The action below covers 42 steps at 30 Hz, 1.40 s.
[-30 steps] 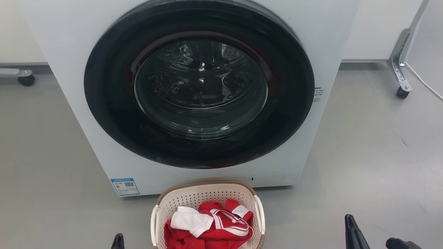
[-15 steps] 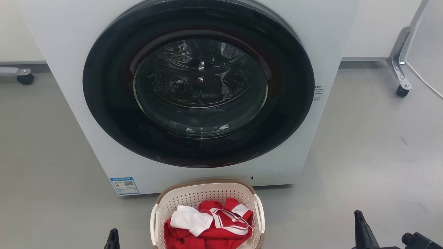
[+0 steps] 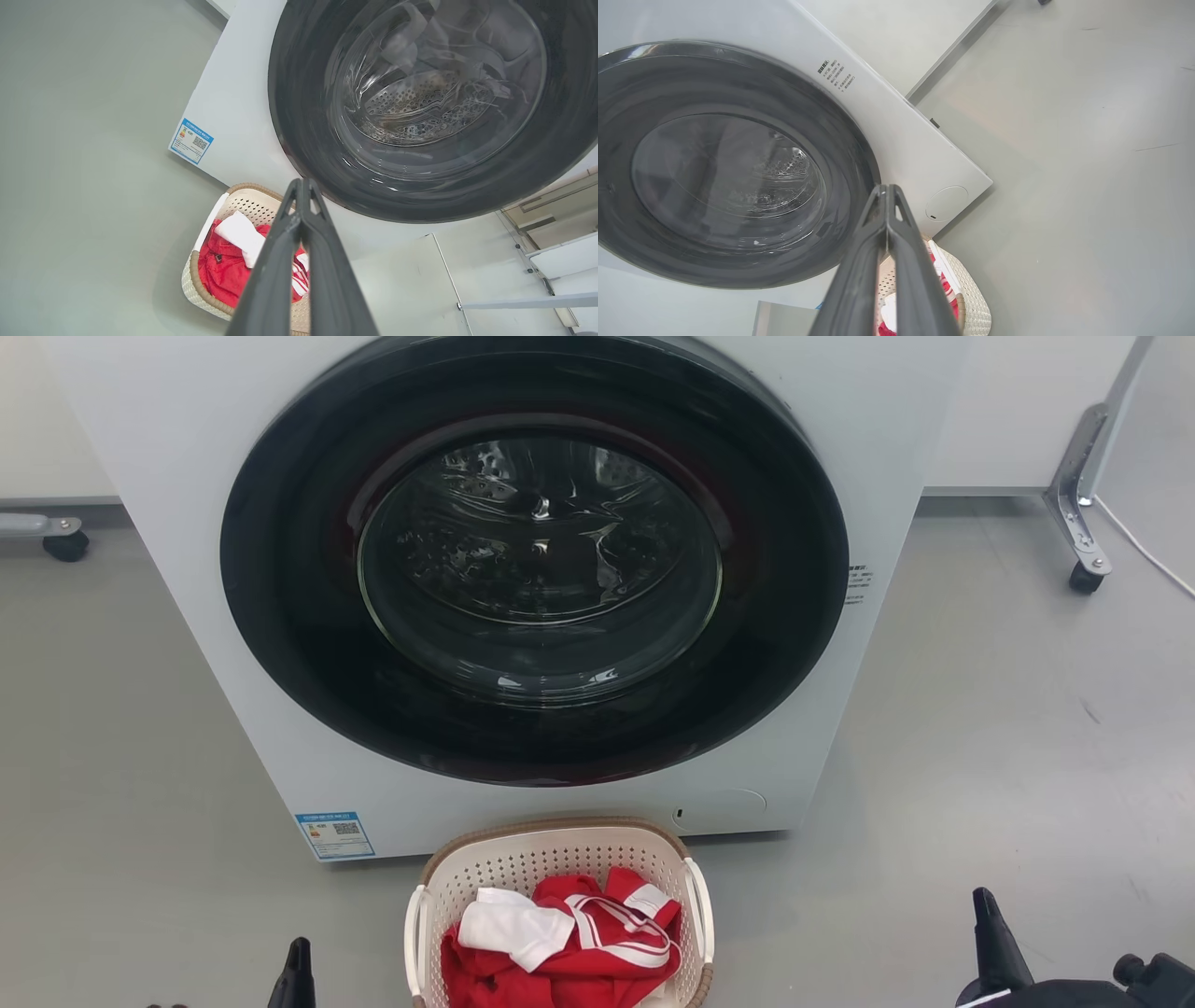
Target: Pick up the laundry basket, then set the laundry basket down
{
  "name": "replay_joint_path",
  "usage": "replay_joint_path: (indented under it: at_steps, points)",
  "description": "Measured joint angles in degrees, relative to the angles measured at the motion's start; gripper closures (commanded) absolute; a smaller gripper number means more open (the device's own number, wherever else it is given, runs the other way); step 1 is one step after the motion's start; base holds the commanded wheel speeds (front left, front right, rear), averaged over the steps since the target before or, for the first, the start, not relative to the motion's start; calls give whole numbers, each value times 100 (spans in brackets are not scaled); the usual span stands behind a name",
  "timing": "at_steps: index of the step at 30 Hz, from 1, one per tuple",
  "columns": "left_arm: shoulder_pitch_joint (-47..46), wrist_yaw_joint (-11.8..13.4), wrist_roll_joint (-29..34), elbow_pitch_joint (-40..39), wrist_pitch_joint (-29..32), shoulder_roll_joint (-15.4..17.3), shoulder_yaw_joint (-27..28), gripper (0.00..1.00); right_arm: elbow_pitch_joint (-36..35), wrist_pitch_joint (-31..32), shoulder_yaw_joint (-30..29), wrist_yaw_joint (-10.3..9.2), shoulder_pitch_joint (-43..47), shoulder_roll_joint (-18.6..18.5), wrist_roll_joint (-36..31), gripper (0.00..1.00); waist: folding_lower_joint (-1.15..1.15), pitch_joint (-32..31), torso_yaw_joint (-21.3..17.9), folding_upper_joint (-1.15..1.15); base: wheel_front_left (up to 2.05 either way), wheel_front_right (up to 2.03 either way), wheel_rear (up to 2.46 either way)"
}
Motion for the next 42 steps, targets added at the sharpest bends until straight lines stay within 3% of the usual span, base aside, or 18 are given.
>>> replay_joint_path:
  at_steps: [42]
  points:
    - [-825, -613, -3433, 410, 835, -51, 528, 100, 424, 829, -942, 591, -490, 98, 3098, 100, 0, 80, -22, 0, 0, 0, 0]
